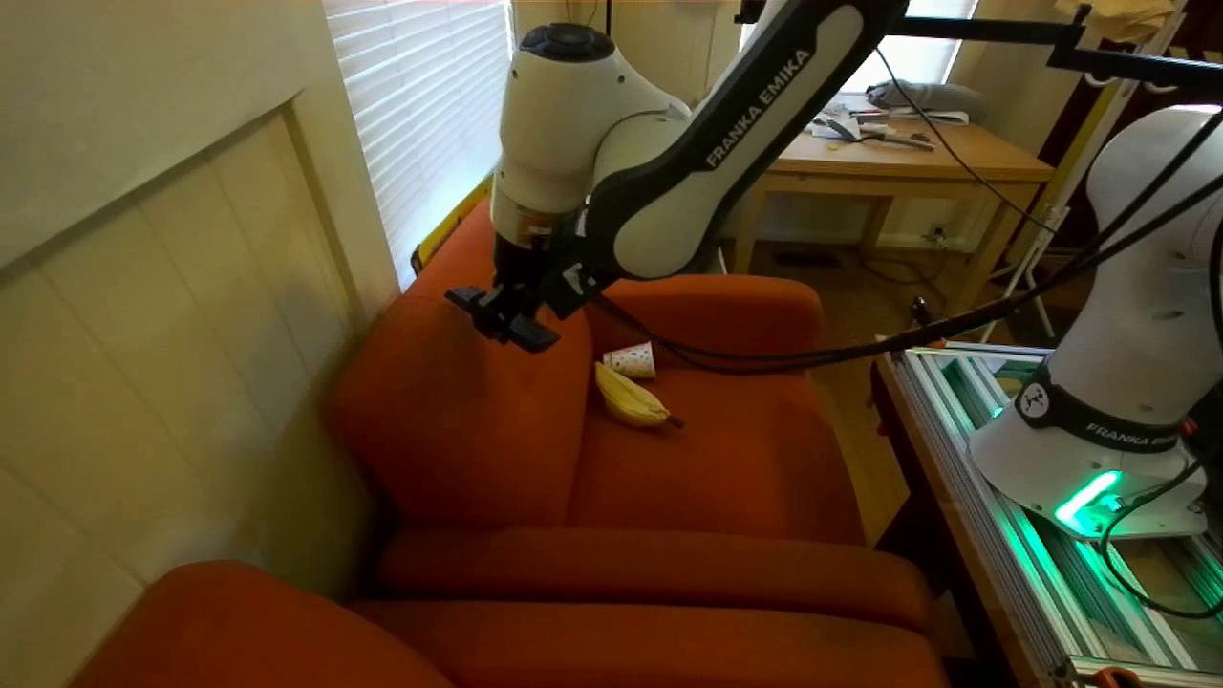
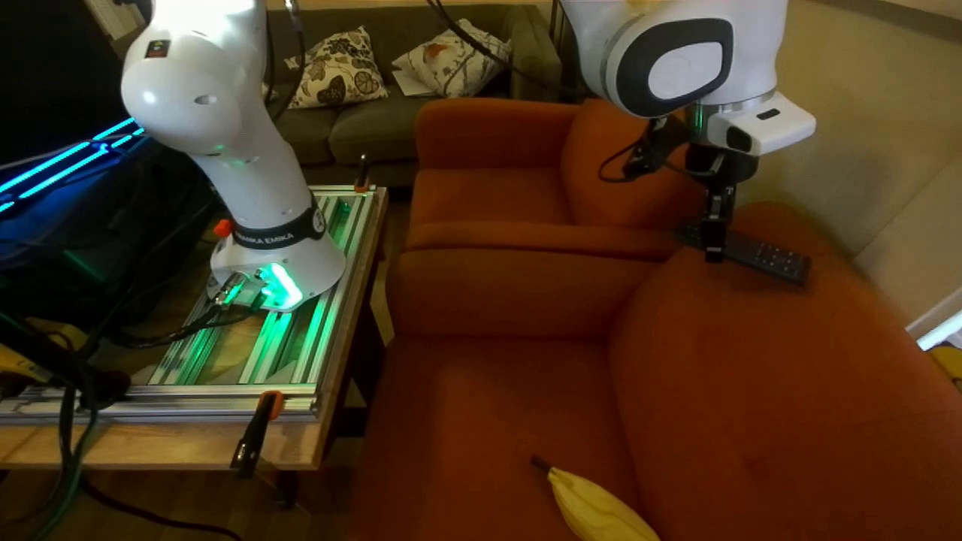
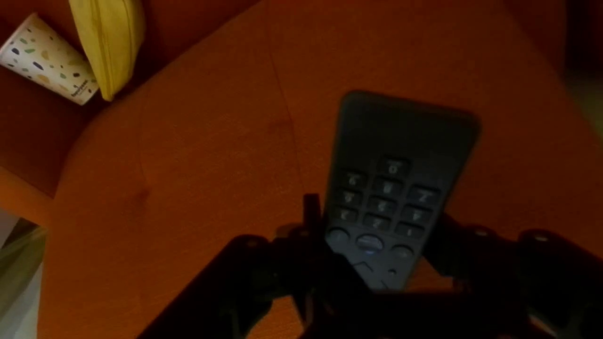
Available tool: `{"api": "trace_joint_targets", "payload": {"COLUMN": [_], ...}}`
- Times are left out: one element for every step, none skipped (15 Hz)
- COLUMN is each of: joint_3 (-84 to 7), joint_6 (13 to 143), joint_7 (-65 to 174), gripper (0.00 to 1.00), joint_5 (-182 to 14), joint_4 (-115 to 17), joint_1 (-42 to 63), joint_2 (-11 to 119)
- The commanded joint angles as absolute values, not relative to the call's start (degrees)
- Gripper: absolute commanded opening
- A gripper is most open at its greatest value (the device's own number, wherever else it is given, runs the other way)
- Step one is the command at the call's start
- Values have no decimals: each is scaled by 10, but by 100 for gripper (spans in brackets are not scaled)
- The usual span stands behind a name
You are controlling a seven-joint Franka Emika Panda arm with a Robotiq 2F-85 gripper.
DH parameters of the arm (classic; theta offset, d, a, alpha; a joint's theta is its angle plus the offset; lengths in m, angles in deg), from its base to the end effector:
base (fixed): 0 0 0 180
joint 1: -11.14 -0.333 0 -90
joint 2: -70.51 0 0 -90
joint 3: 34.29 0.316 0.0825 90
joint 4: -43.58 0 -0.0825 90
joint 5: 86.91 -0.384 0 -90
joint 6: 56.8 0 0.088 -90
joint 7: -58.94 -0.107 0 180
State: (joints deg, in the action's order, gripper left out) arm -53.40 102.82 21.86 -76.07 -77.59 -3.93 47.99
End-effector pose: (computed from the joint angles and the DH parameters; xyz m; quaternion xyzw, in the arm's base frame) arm 0.6052 -0.0283 0.2649 0.9525 -0.2468 0.1676 0.0606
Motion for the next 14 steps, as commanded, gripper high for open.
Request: {"api": "trace_joint_targets", "payload": {"joint_3": [-541, -541, -538, -521, -520, -519, -519, -519, -518, -518, -518, -517, -516, -514], "joint_6": [1033, 1036, 1036, 1027, 1027, 1027, 1027, 1027, 1027, 1027, 1027, 1040, 1043, 1051], "joint_7": [186, 180, 177, 191, 188, 188, 188, 188, 188, 188, 188, 190, 187, 186], "gripper": [24, 24, 24, 49, 49, 49, 49, 49, 49, 49, 24, 24, 24, 24], "joint_5": [-714, -704, -701, -715, -711, -710, -710, -710, -710, -710, -710, -705, -700, -693], "joint_4": [-841, -848, -850, -819, -825, -828, -829, -831, -832, -832, -832, -845, -851, -860], "joint_1": [-57, -57, -52, -36, -35, -34, -33, -33, -33, -33, -33, -33, -37, -41], "joint_2": [530, 534, 540, 507, 512, 517, 519, 521, 522, 522, 522, 529, 531, 534]}}
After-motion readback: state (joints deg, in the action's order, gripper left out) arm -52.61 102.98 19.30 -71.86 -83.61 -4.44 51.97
